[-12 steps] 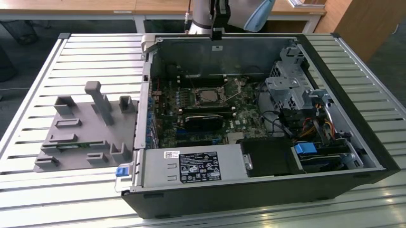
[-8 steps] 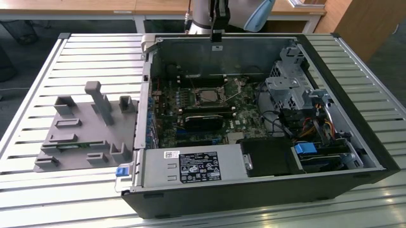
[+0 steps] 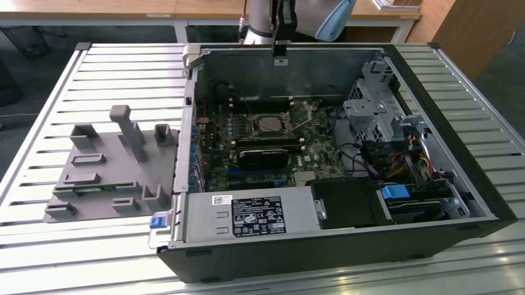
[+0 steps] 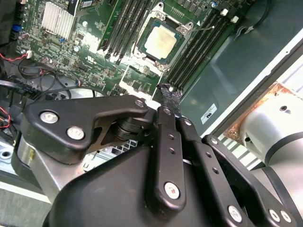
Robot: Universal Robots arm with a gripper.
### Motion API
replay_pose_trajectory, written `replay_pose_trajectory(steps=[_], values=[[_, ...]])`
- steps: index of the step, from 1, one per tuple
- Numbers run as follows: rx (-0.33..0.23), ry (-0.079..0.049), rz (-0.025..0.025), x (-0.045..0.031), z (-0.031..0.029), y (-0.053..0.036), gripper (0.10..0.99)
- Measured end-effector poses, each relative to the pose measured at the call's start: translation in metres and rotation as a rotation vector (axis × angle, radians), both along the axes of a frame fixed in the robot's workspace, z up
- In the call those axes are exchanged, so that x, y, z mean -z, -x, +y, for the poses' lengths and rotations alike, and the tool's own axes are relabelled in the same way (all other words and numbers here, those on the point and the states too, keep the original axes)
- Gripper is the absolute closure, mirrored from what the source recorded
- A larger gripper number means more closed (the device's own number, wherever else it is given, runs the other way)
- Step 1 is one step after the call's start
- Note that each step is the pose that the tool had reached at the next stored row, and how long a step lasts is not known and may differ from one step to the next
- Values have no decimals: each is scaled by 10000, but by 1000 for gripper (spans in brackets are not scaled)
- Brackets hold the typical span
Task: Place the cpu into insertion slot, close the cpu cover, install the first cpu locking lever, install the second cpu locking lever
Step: 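Close the cpu cover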
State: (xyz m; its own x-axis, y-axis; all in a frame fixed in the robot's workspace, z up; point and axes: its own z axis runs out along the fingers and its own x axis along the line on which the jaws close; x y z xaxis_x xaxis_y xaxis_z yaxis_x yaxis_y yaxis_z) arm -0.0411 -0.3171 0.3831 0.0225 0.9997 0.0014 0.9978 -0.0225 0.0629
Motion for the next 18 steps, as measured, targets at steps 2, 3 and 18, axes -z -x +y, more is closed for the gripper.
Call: replay_pose_trajectory(steps=[2, 3, 18], values=[[0, 1, 1, 3, 0, 0, 980], [0, 0, 0, 3, 0, 0, 980], [-5, -10, 202, 87, 0, -71, 980]])
